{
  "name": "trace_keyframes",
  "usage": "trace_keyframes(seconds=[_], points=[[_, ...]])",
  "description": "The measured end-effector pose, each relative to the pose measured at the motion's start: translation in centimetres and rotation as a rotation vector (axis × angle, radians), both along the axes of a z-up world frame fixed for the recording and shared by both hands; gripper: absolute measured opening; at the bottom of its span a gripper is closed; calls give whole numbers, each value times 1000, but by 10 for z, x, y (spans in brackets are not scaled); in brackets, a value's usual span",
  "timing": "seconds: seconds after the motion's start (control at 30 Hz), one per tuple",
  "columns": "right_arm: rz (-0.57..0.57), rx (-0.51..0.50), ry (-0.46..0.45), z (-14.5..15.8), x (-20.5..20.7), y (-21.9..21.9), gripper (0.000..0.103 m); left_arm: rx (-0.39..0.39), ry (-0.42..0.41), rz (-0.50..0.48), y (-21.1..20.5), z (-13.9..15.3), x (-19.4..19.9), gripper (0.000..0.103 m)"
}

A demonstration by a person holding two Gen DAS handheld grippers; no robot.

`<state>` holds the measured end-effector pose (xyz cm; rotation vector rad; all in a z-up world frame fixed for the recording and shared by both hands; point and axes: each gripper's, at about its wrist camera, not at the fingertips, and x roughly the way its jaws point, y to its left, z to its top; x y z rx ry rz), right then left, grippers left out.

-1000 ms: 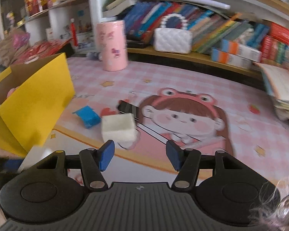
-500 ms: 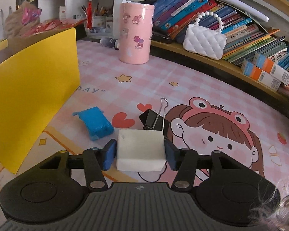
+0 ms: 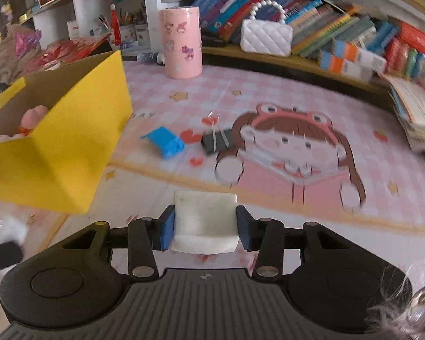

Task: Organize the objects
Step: 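Carry the white charger and white block toward the yellow box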

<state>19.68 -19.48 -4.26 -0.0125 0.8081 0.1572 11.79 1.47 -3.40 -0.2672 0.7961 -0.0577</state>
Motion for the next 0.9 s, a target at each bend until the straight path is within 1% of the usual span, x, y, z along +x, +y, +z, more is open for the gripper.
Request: trace_keyframes(seconds=[0.07, 0.17, 0.43, 0.6, 0.9], points=[[-14, 20, 12, 7, -17, 5, 42, -5, -8, -6, 6, 1, -5, 41], [-10, 33, 6, 16, -40, 19, 42, -12, -17, -15, 16, 4, -12, 41], [95, 4, -20, 26, -89, 70, 42, -25, -40, -25, 45, 9, -36, 41], [127, -2, -41, 29, -108, 91, 42, -24, -50, -18, 64, 12, -51, 41], [147, 7, -54, 29, -136, 125, 42, -5, -79, -18, 92, 17, -77, 41]])
